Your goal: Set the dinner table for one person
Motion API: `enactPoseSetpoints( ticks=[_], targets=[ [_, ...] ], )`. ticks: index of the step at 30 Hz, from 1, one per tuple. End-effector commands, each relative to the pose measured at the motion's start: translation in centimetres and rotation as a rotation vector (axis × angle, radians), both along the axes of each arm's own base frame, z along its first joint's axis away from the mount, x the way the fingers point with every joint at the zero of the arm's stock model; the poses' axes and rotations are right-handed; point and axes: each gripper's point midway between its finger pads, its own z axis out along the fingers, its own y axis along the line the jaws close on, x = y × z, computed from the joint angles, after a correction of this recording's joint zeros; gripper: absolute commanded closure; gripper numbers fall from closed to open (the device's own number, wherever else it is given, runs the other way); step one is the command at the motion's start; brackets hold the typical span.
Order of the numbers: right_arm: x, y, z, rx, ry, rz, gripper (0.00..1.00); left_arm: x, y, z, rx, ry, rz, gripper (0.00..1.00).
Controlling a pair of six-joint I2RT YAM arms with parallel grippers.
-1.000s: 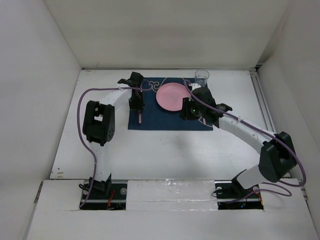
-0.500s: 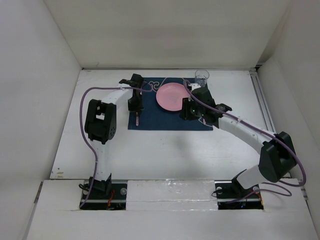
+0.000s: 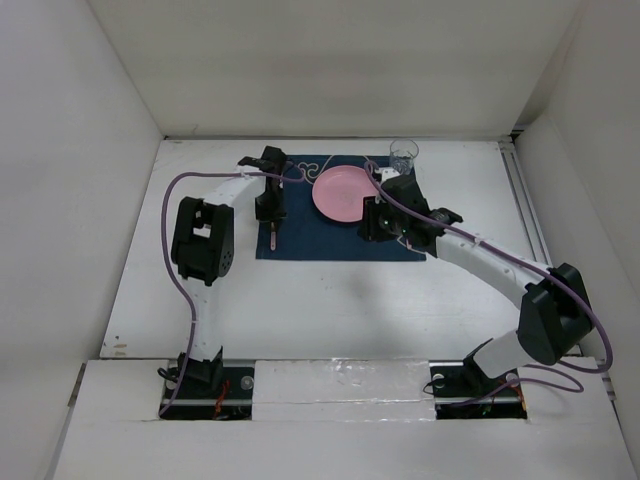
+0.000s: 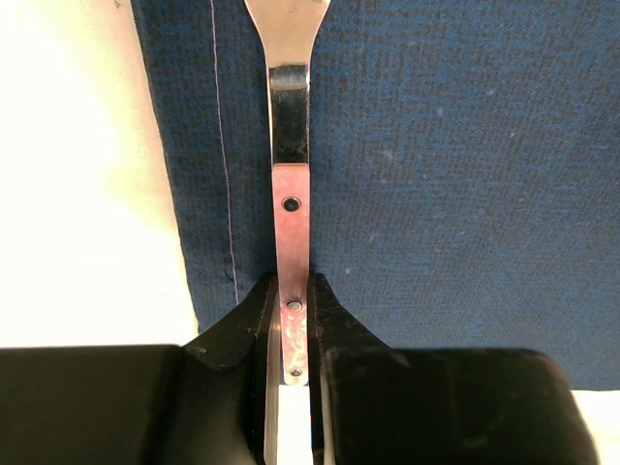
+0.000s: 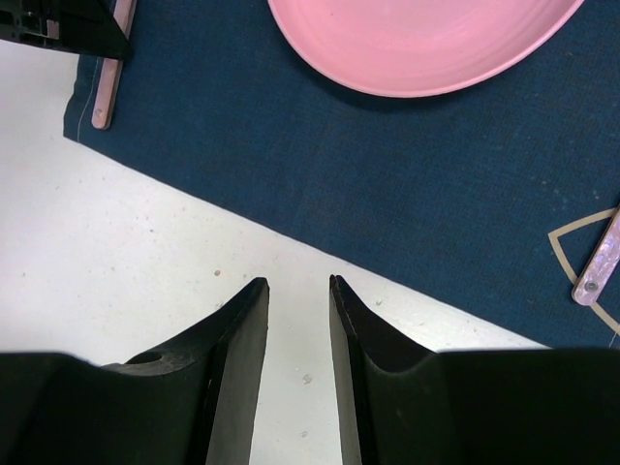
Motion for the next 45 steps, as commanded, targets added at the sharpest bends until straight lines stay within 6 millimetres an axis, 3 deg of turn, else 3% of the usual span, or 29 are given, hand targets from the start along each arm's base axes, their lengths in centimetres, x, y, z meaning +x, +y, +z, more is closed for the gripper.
enactPoseSetpoints(
  ticks=[1,8,19,20,23,27,31,33,34,35,36,37,38,39,41,42,44,45],
  targets=[
    [0.6,0.5,2.2,0.022,-0.063,0.001,0.63,0.4,0.3,1.2,0.008,-0.015,-0.015,1.00],
    [0.4,0.8,1.8,0.017,-0.056,0.010,0.63,0.4,-0.2,1.5,-0.019,-0.009,-0.056,1.00],
    [0.4,0.8,2.2,0.022,-0.063,0.010,0.63,0.0,0.2,0.4,0.005,0.016,-0.039,1.00],
    [0.4,0.8,2.2,0.022,-0.063,0.010,0.63,0.1,0.4,0.4,0.015,0.013,-0.037,0.98],
    [0.4,0.8,2.2,0.022,-0.063,0.010,0.63,0.2,0.6,0.4,0.024,0.009,-0.024,0.78],
    [0.4,0.8,2.2,0.022,-0.063,0.010,0.63,0.6,0.8,2.1,0.030,-0.045,0.003,0.56],
    [0.4,0.3,2.2,0.018,-0.068,-0.012,0.63,1.4,0.9,5.3,0.016,-0.138,0.035,0.34],
    [0.2,0.2,3.5,0.055,-0.120,-0.013,0.61,1.2,0.7,7.9,-0.003,-0.215,0.041,0.00],
    [0.2,0.0,4.0,0.063,-0.143,-0.023,0.61,1.4,0.6,9.1,-0.021,-0.257,0.051,0.00],
    [0.2,-0.4,4.6,0.069,-0.166,-0.036,0.57,1.3,0.6,11.8,-0.046,-0.317,0.061,0.00],
    [0.1,-0.7,6.2,0.102,-0.212,-0.056,0.51,1.1,0.6,12.6,-0.062,-0.340,0.082,0.00],
    [-0.3,-1.3,6.1,0.104,-0.212,-0.073,0.49,1.0,1.3,13.5,-0.040,-0.371,0.112,0.00],
    [-0.2,-2.1,6.7,0.099,-0.236,-0.118,0.18,0.7,1.7,16.2,-0.051,-0.438,0.135,0.00],
    [-0.2,-2.7,7.7,0.111,-0.262,-0.151,0.00,0.0,2.3,17.1,-0.044,-0.455,0.159,0.00],
    [-1.1,-4.3,9.7,0.128,-0.308,-0.199,0.00,-0.8,4.1,19.6,-0.009,-0.537,0.249,0.00],
    [-1.2,-5.5,10.7,0.115,-0.333,-0.243,0.00,-2.4,5.2,21.8,-0.015,-0.606,0.281,0.00],
    [-2.7,-8.1,13.1,0.095,-0.366,-0.308,0.00,-4.0,7.5,24.1,0.012,-0.704,0.403,0.00],
    [-2.9,-10.0,14.1,0.073,-0.390,-0.385,0.00,-5.8,8.5,27.4,-0.036,-0.818,0.446,0.00]
  ],
)
